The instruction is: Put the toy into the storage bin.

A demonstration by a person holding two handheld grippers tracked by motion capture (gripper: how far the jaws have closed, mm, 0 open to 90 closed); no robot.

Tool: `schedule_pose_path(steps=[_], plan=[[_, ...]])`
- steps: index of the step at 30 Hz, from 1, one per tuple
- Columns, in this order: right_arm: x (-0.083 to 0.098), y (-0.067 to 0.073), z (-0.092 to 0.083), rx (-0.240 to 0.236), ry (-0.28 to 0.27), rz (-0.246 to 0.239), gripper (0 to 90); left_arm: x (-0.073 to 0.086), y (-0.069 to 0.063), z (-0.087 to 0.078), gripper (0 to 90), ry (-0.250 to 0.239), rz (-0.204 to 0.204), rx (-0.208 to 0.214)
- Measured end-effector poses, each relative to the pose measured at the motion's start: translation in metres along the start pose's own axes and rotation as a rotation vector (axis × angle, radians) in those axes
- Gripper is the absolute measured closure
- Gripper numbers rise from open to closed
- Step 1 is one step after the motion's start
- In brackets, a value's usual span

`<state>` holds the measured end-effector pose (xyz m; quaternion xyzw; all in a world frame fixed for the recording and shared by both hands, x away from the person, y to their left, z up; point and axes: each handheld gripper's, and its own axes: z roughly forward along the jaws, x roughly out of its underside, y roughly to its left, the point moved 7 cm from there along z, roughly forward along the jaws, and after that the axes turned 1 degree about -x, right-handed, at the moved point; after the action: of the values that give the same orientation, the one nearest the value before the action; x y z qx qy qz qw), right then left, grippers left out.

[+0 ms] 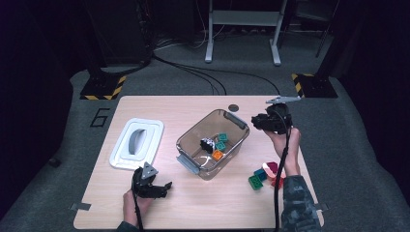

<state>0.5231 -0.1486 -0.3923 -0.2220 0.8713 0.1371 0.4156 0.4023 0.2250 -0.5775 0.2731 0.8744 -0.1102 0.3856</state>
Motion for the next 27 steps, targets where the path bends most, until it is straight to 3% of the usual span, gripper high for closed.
schedule_pose_path(steps=[10,19,27], plan=[[-0.013,0.023,0.01,-0.046,-0.009,-0.043,66.7,0.0,0.0,0.0,11.4,0.0,0.0,0.0],[-0.013,0.041,0.028,-0.088,0.021,-0.061,66.6,0.0,0.0,0.0,11.5,0.0,0.0,0.0],[-0.003,0.043,0.043,-0.102,0.062,-0.064,66.6,0.0,0.0,0.0,11.4,0.002,0.003,0.0]])
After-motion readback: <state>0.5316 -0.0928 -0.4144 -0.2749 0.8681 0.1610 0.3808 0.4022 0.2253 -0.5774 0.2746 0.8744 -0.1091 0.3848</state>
